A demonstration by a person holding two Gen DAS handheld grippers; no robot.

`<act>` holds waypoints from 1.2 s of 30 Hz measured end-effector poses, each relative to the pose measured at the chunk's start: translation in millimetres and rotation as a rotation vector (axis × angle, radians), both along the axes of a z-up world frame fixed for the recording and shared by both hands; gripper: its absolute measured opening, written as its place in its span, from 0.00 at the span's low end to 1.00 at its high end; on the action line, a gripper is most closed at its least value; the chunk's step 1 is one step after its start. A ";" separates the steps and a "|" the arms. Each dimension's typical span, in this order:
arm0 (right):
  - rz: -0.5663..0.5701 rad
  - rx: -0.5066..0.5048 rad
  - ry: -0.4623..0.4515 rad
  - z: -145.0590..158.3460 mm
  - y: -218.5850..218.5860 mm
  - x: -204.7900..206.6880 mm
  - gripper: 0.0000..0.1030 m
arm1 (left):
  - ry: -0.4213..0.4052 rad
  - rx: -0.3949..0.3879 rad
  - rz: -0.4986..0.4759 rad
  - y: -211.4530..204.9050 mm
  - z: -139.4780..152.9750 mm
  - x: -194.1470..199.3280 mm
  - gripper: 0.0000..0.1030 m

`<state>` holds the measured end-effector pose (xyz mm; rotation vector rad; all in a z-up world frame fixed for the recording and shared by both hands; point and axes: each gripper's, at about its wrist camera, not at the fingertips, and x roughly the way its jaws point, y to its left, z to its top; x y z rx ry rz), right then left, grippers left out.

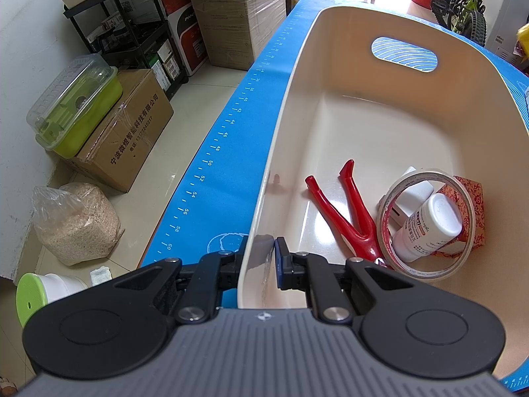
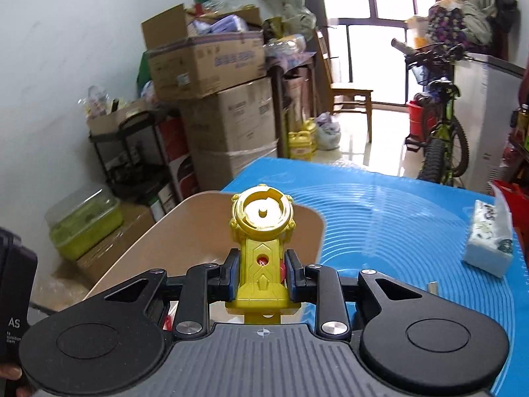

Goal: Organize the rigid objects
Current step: 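Carry the yellow toy part into the basket and release it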

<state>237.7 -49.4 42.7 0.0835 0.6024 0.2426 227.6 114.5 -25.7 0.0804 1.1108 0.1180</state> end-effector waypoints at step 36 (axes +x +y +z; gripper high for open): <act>0.134 -0.033 0.160 -15.1 27.1 4.1 0.66 | 0.000 0.004 -0.002 -1.9 -0.8 1.3 0.15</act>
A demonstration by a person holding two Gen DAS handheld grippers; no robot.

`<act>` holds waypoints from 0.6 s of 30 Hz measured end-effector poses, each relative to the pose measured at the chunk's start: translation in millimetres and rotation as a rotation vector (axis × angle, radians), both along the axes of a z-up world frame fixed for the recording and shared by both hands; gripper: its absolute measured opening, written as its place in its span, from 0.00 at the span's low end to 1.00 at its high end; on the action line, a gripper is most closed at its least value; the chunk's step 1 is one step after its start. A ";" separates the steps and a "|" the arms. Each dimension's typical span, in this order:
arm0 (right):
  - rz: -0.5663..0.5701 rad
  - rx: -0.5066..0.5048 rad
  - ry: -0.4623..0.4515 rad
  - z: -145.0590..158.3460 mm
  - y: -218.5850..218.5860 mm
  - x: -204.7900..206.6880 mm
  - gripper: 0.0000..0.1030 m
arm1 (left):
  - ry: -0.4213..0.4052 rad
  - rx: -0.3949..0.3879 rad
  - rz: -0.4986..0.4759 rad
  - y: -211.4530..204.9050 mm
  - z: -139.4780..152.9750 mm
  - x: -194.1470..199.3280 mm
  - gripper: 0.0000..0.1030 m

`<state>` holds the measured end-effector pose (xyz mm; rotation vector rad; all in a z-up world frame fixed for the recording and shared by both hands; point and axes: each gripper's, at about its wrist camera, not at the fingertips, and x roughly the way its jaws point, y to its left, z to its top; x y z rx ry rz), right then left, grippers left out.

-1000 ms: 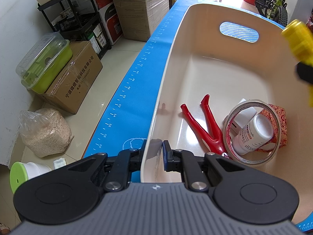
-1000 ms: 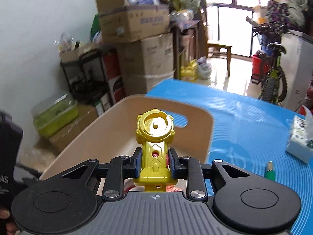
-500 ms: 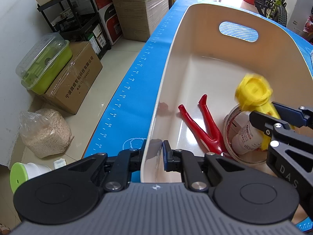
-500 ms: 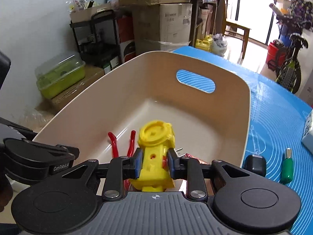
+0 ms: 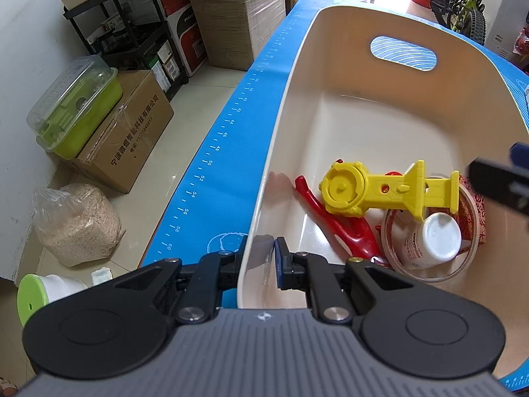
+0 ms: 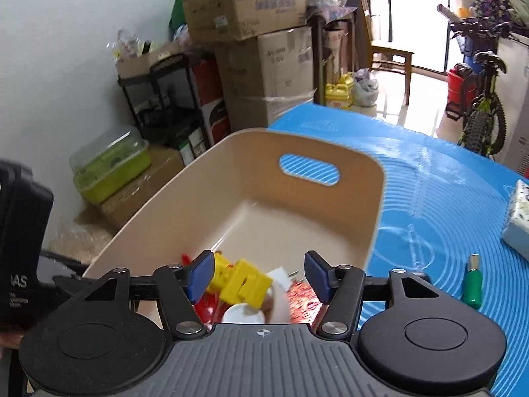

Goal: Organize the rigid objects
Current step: 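Carry the yellow toy part into the basket and release it, then grasp the green bottle by its cap with the right gripper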

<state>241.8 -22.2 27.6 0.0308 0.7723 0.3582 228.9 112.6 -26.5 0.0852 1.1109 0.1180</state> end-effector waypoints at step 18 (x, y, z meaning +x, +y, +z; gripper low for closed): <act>-0.358 -0.043 -0.017 -29.0 -132.2 30.6 0.71 | 0.000 0.000 0.000 0.0 -0.1 0.1 0.15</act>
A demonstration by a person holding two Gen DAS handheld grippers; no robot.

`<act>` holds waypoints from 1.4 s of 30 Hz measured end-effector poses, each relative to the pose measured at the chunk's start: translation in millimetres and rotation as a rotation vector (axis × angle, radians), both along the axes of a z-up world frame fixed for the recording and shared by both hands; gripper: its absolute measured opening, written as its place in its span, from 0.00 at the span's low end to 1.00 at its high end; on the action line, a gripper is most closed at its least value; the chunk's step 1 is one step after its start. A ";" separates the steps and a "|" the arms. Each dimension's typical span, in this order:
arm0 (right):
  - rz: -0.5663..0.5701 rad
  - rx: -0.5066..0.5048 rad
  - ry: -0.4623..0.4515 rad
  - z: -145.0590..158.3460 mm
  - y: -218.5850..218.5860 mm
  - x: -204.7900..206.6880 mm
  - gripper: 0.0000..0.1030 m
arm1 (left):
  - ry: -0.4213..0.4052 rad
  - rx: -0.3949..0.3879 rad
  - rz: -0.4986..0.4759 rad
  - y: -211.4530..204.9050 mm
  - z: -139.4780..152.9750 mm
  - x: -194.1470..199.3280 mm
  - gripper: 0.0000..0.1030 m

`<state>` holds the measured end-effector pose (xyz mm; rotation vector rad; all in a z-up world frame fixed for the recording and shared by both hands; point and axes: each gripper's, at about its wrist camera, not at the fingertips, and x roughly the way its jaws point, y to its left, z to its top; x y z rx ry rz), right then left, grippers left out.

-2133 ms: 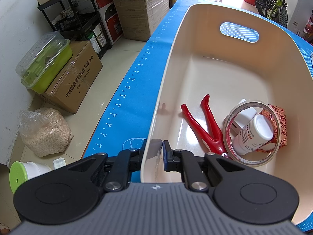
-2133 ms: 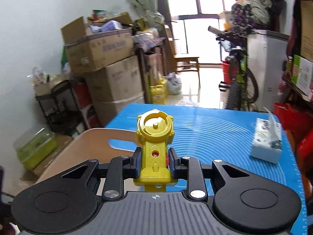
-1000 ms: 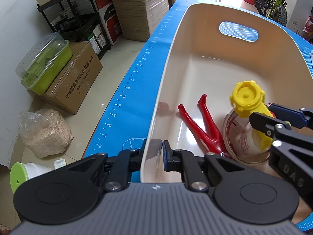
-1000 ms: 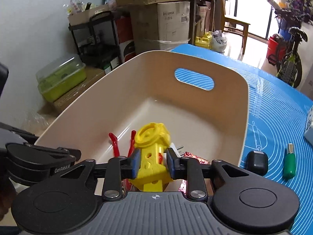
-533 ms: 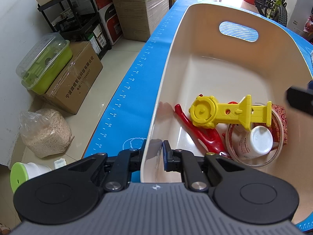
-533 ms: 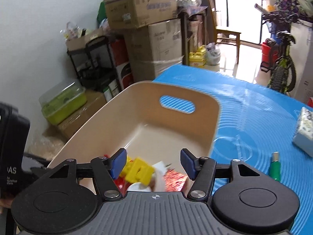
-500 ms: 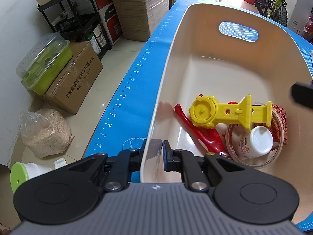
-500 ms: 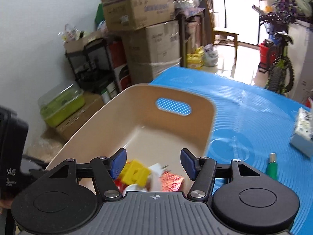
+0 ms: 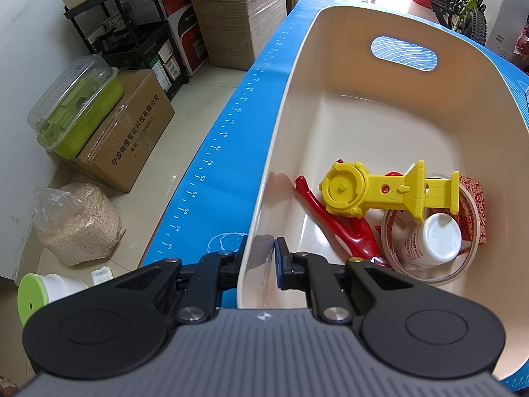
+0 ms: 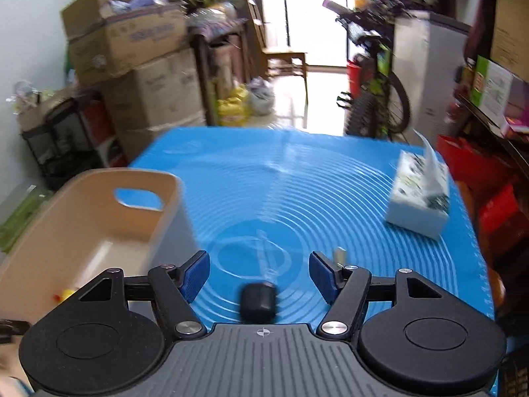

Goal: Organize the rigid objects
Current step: 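Grasp the green bottle by its cap with the right gripper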

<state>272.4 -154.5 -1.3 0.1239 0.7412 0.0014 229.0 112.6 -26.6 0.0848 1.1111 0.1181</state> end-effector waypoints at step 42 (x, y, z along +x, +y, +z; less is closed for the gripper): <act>-0.127 -0.139 0.109 -93.6 -33.7 23.9 0.33 | 0.002 0.012 -0.002 1.6 -0.6 -2.3 0.16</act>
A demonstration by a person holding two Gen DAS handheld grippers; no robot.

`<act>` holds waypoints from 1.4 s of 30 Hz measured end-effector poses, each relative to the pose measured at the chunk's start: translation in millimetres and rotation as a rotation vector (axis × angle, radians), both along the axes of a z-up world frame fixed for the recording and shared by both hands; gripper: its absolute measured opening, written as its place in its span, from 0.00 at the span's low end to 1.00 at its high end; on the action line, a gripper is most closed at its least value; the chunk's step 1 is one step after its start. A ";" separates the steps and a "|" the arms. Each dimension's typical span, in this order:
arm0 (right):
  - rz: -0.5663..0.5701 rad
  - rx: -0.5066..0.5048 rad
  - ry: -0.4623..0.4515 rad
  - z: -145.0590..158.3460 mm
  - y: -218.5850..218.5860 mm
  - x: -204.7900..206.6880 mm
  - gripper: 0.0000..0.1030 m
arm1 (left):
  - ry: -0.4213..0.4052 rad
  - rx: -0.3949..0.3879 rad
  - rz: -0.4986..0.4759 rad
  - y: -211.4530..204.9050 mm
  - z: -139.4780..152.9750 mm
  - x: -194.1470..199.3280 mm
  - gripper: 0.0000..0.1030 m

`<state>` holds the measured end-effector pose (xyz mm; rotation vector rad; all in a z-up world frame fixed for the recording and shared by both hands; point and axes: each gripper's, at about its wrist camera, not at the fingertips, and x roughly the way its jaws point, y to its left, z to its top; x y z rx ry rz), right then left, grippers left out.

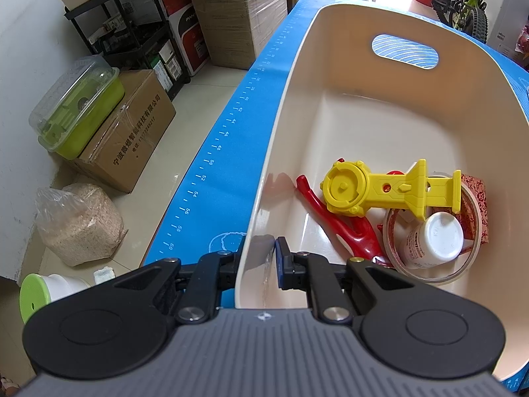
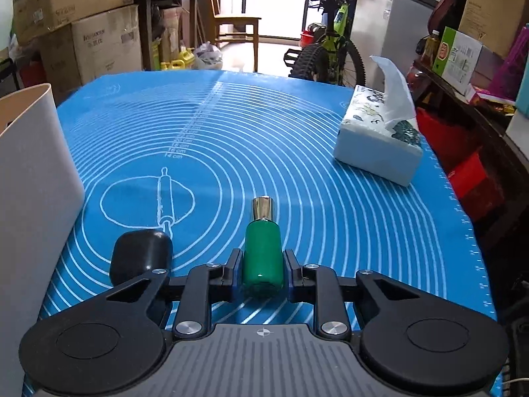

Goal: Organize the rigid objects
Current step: 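Grasp the green bottle by its cap with the right gripper, then carry the green bottle into the basket and release it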

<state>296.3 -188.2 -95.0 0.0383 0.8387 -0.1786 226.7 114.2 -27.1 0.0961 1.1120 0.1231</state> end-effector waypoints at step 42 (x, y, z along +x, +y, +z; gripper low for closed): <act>0.272 0.247 -0.343 148.8 104.1 -65.6 0.32 | 0.001 0.004 0.000 -1.3 1.0 1.1 0.16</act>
